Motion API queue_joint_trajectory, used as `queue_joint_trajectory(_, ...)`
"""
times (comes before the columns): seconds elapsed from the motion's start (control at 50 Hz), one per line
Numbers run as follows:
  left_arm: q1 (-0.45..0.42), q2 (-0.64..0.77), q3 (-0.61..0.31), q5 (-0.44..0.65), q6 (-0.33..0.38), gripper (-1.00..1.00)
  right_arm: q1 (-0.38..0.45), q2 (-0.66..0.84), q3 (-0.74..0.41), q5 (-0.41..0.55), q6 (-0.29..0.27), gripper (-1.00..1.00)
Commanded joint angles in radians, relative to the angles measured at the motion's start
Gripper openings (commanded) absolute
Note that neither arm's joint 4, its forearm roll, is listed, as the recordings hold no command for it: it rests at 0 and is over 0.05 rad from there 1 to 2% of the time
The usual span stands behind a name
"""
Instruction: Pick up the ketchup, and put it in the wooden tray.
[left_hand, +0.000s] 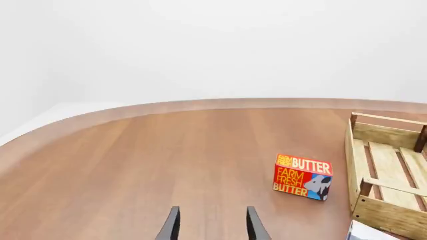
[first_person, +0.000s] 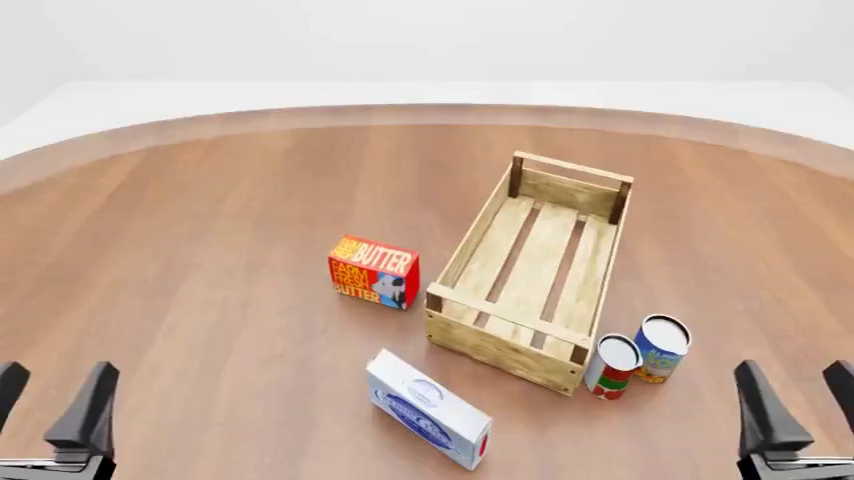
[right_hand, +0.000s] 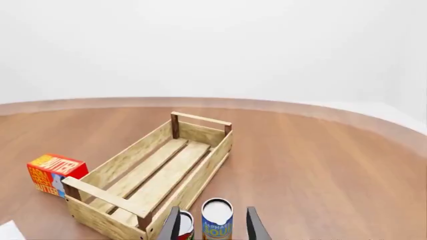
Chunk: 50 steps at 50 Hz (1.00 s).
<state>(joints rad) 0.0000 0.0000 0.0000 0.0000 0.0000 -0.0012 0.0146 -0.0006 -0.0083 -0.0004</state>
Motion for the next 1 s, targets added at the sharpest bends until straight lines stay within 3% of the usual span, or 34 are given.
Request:
queue_joint_trajectory(0.02, 0.0, 0.0, 0.0, 0.0, 0.0, 1.0, -0.006, 0.046, -0.001, -0.027, 0.005, 1.0)
queue_joint_trajectory(0.2, 0.0, 0.0, 0.0, 0.0, 0.0, 1.0, -0.001, 0.093, -0.005, -0.057, -0.001, 1.0)
queue_joint_trajectory(0.28, 0.0, 0.0, 0.0, 0.0, 0.0, 1.0, 0.012, 0.12, -0.024, -0.048, -0.04, 1.0)
queue_joint_trajectory(0.32, 0.0, 0.0, 0.0, 0.0, 0.0, 1.0, 0.038, 0.226, -0.015, -0.127, -0.059, 1.0)
queue_joint_trajectory(0.4, 0.0, 0.0, 0.0, 0.0, 0.0, 1.0, 0.082, 0.249, -0.066, -0.083, -0.072, 1.0)
queue_joint_trajectory(0.5, 0.0, 0.0, 0.0, 0.0, 0.0, 1.0, 0.128, 0.356, -0.112, -0.092, -0.11, 1.0)
queue_joint_trajectory(0.62, 0.0, 0.0, 0.0, 0.0, 0.0, 1.0, 0.189, 0.484, -0.14, -0.144, -0.119, 1.0)
queue_joint_trajectory(0.74, 0.0, 0.0, 0.0, 0.0, 0.0, 1.0, 0.265, 0.574, -0.198, -0.118, -0.128, 1.0)
queue_joint_trajectory(0.92, 0.0, 0.0, 0.0, 0.0, 0.0, 1.0, 0.354, 0.579, -0.29, 0.005, -0.135, 1.0)
queue_joint_trajectory(1.0, 0.0, 0.0, 0.0, 0.0, 0.0, 1.0, 0.452, 0.585, -0.339, 0.04, -0.081, 1.0)
